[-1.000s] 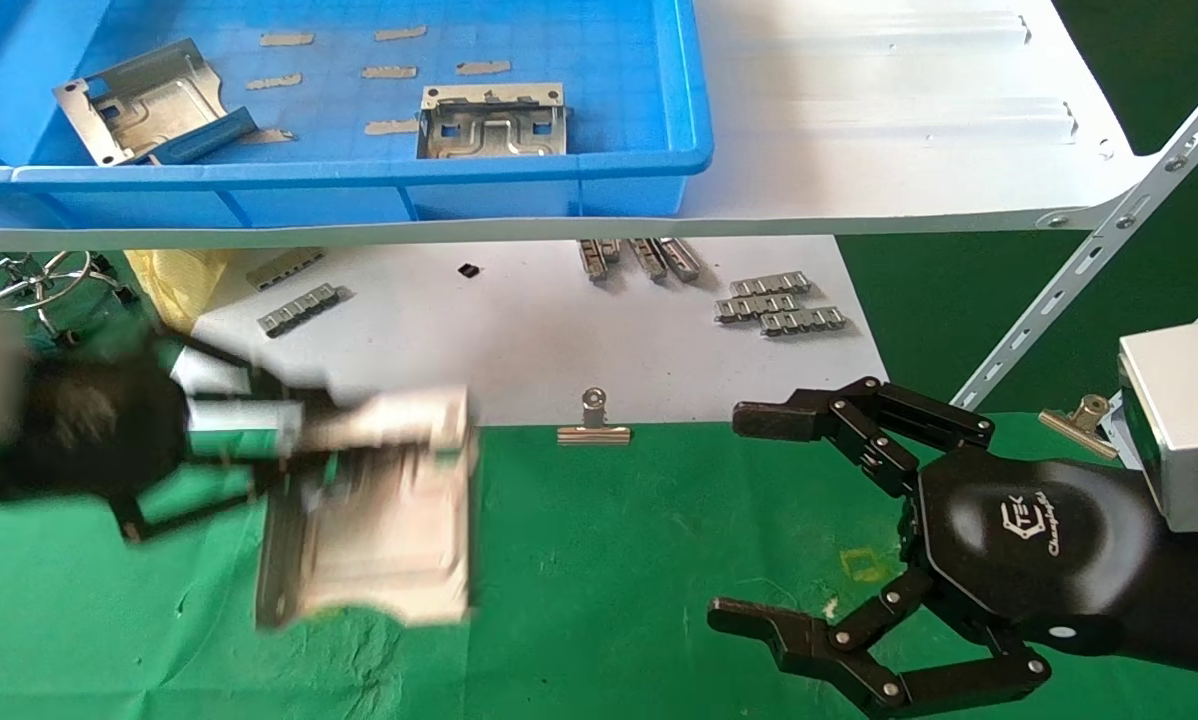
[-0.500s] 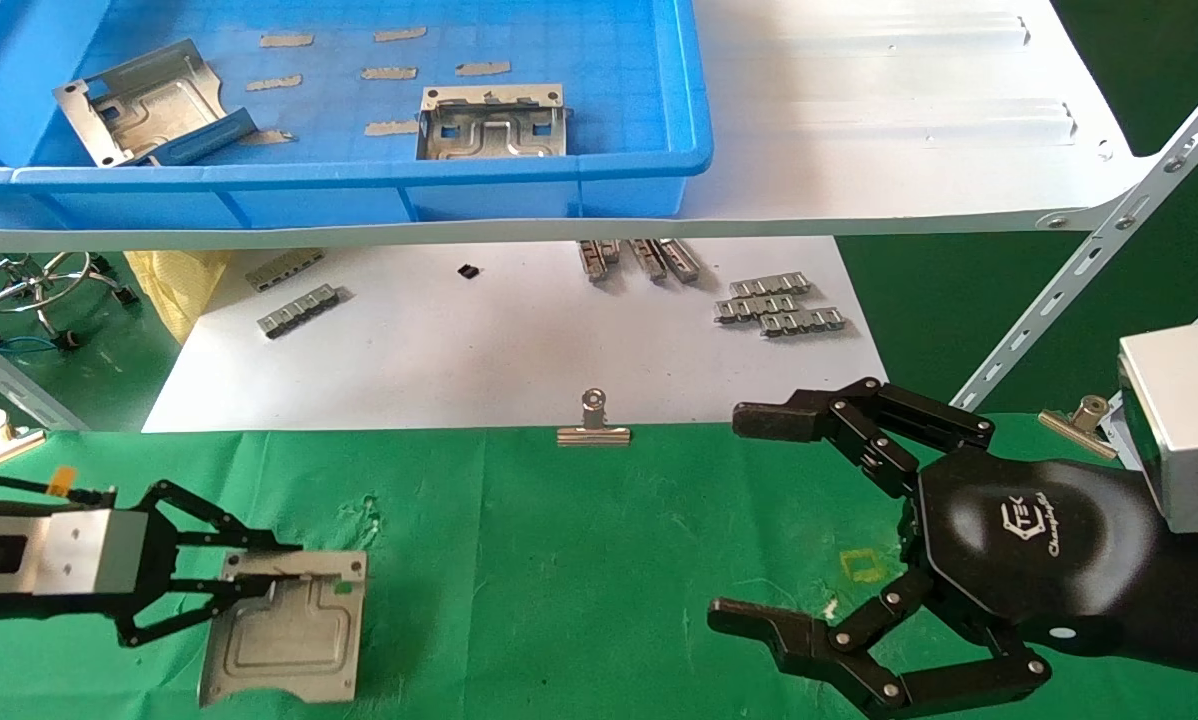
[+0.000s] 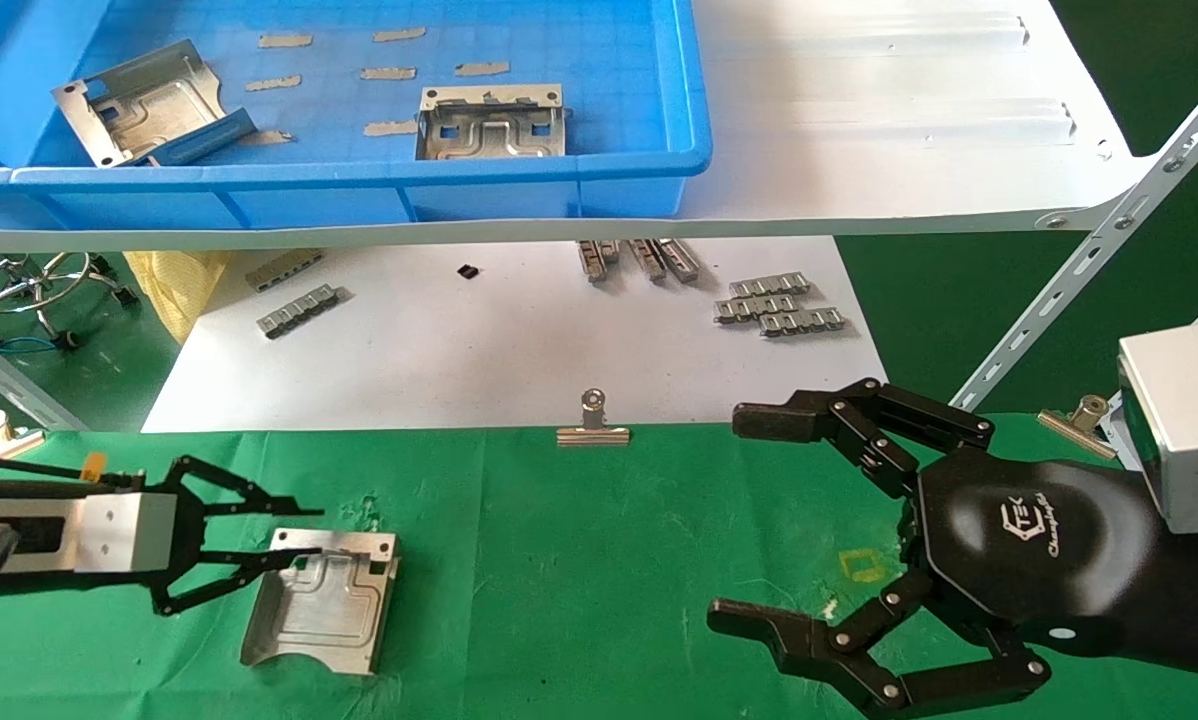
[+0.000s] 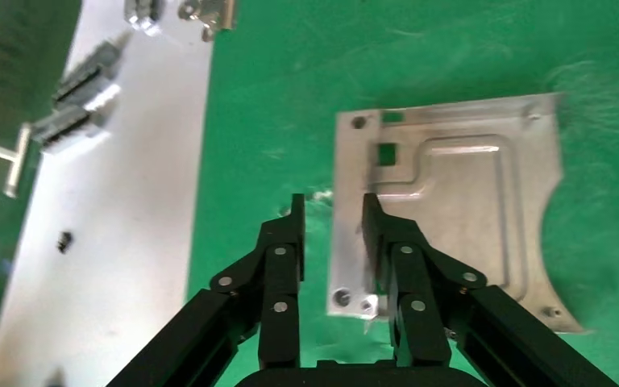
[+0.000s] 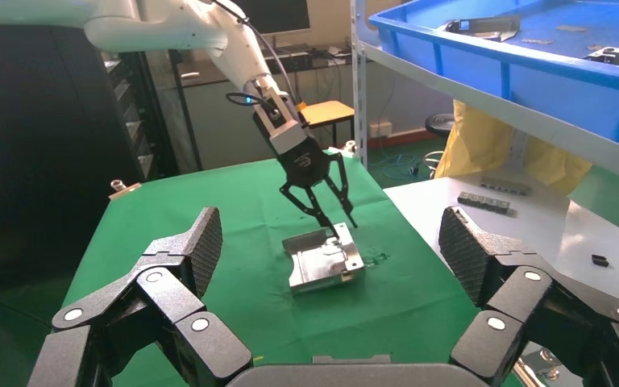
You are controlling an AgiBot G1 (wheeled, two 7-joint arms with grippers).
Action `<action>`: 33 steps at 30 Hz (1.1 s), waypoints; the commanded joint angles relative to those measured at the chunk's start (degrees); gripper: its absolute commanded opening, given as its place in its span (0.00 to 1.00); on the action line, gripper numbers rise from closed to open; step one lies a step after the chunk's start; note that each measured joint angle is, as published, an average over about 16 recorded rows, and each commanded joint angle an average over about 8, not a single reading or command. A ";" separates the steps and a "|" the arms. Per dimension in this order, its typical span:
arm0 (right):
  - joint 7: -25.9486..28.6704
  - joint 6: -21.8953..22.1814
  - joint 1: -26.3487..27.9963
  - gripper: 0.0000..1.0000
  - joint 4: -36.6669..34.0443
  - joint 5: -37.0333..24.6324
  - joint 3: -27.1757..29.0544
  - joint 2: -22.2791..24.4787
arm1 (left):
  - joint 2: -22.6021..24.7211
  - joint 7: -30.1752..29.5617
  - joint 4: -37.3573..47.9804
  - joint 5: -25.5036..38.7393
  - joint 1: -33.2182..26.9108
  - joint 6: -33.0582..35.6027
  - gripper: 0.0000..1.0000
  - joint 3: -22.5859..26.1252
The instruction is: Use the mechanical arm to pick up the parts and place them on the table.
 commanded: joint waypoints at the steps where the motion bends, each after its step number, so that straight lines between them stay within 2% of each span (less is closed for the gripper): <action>1: 0.00 0.00 0.00 1.00 0.00 0.00 0.00 0.00 | 0.63 1.47 1.12 -0.24 -0.28 -0.03 1.00 -0.15; 6: 0.00 0.00 0.00 1.00 0.00 0.00 0.00 0.00 | 0.77 -1.64 2.95 -1.91 -1.08 1.24 1.00 -0.62; 16: 0.00 0.01 -0.01 1.00 -0.01 0.01 0.00 0.00 | -2.66 -18.04 0.30 -13.56 6.03 2.38 1.00 -3.79; 20: 0.00 0.02 -0.02 1.00 -0.01 0.01 0.00 0.00 | -3.23 -19.82 -0.07 -15.70 7.85 2.25 1.00 -4.34; 26: 0.00 0.01 -0.01 1.00 -0.01 0.01 0.00 0.00 | -2.99 -18.91 -0.49 -14.62 7.06 2.19 1.00 -4.33; 33: 0.00 0.01 -0.01 1.00 -0.01 0.01 -0.01 0.00 | -3.56 -22.42 -5.55 -15.11 9.13 1.68 1.00 -6.94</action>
